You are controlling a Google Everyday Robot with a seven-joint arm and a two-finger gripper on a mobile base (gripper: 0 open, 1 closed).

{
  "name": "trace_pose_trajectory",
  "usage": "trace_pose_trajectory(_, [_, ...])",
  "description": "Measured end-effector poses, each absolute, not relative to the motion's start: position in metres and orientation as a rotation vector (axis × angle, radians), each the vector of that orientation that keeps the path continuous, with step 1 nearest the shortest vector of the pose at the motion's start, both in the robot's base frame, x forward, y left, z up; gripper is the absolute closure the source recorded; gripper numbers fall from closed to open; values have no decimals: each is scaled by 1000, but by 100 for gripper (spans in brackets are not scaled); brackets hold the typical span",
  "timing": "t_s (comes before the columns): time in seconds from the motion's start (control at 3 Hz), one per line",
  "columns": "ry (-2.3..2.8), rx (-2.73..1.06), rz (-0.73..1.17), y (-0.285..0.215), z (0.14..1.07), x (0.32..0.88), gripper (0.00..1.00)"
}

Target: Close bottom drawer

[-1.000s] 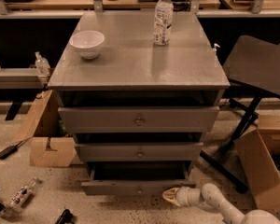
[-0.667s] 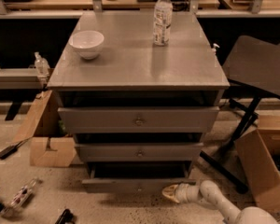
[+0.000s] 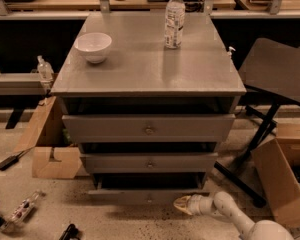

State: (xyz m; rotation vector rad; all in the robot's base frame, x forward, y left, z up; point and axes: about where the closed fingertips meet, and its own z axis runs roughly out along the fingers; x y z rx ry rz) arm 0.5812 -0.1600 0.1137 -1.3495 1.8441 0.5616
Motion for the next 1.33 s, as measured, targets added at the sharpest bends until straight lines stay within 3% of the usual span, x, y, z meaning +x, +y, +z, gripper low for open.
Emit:
trace_pose_trajectory(0.33, [1844, -1350, 562, -160, 114, 580, 100])
trace_pose_trajectory(0.67, [1843, -1351, 568, -157, 112, 579, 81])
trace_pose_trajectory(1.0, [1841, -1353, 575, -153, 111, 578, 50])
trace_pose_trajectory(1.33, [1840, -1354, 579, -150, 110, 577, 27])
